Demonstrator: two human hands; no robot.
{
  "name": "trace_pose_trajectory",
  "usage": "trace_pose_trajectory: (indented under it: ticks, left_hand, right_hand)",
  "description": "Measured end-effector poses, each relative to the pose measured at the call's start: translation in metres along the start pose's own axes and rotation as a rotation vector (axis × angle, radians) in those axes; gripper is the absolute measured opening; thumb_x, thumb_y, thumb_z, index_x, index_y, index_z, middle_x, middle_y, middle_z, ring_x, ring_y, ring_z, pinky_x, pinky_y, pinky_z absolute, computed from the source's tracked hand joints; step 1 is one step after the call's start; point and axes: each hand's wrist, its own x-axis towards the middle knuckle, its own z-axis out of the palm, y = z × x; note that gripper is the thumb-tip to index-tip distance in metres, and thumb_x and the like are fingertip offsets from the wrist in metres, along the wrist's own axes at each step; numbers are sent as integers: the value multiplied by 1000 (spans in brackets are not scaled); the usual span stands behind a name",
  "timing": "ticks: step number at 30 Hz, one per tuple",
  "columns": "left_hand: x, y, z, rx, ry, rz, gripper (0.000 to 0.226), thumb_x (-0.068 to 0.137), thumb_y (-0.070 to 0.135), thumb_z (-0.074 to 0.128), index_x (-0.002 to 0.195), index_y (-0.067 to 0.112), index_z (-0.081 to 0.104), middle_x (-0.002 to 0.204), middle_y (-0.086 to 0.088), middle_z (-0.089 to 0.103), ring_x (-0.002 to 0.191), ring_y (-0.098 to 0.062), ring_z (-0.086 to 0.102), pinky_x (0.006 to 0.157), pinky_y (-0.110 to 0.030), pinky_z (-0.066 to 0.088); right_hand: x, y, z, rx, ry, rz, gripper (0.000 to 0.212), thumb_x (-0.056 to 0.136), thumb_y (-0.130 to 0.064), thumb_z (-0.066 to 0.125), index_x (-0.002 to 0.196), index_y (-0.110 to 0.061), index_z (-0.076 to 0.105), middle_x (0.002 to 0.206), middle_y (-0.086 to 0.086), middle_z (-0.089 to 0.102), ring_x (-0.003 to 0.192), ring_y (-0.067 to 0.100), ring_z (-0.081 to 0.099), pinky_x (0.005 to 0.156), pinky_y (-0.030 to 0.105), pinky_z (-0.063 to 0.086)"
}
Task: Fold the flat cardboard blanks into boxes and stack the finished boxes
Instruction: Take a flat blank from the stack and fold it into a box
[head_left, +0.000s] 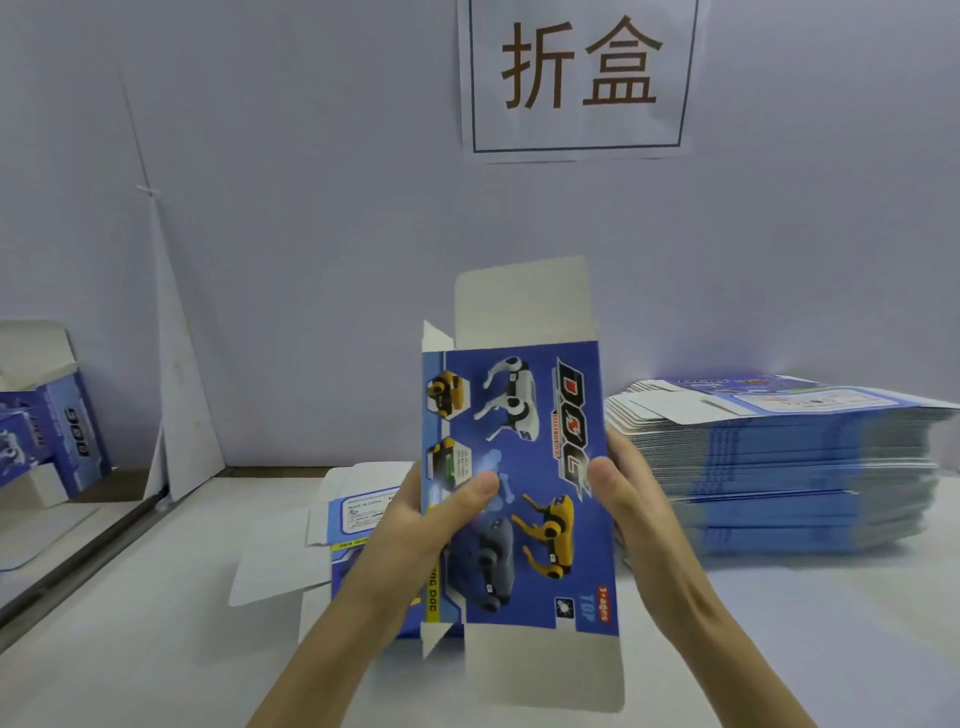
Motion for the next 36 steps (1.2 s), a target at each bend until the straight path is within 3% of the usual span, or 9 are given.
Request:
trace_pose_trajectory:
  ticks: [5,11,15,19,22,26,30,33,36]
  left_hand:
    - [-1,2,-13,-62,-222,-54,51,67,28,72,116,20,57,104,-5,74,93,-23,72,65,-30,58]
    - [2,0,-7,45,-71,7,69,59,39,76,121,19,54,102,-1,74,92,-22,72,83,-45,58]
    - [0,-1,-16,-152,-183,-42,35,69,30,66,99,16,75,101,-13,74,87,-30,73,62,-35,59]
    - [-1,-5,-15,-107,-173,-66,47,71,32,63,113,10,67,105,-16,73,93,-35,71,75,-46,59]
    - [0,-4,-13,-22,-118,-11,49,69,36,66,113,14,64,105,-14,73,95,-35,70,89,-53,53]
    - [1,-2,-9,17,-128,62,47,71,42,74,113,25,62,107,-3,73,98,-24,70,84,-43,56]
    - [1,-3,-4,46,-117,71,44,66,49,71,104,27,68,104,1,75,94,-19,72,71,-28,59]
    - [0,-4,-7,37,-94,31,36,73,45,78,102,24,72,104,-4,74,98,-26,70,84,-45,57]
    - [-3,-8,-5,59,-8,17,53,68,48,78,109,15,67,103,-5,74,102,-28,67,95,-53,50]
  right_hand:
    - [0,-2,-8,32,-20,44,72,58,-55,70,119,-20,56,103,1,75,89,23,74,61,26,58]
    - [-2,0,-7,93,-95,84,38,65,-57,64,94,-35,74,105,6,75,95,25,73,71,32,60]
    - [2,1,-6,26,49,67,54,70,-45,85,113,-24,59,103,1,75,89,20,74,60,23,57]
    - [4,11,-10,-57,199,147,66,59,-39,78,117,-23,52,102,-4,74,87,12,74,60,23,58]
    - [5,7,-15,-33,120,170,63,65,-41,79,120,-18,55,103,-1,75,89,16,74,62,24,59]
    - [1,-4,-11,47,-110,161,53,75,-45,72,119,-19,57,109,4,74,94,24,73,67,26,58]
    - [1,-4,-9,36,-91,135,56,70,-42,76,118,-20,57,108,4,74,92,28,73,66,30,59]
    - [3,-2,-9,-7,27,108,65,64,-41,90,116,-24,55,97,-7,76,84,17,75,58,21,57]
    - [5,7,-14,-56,147,109,60,53,-41,80,104,-31,51,85,-16,74,76,3,73,50,14,52]
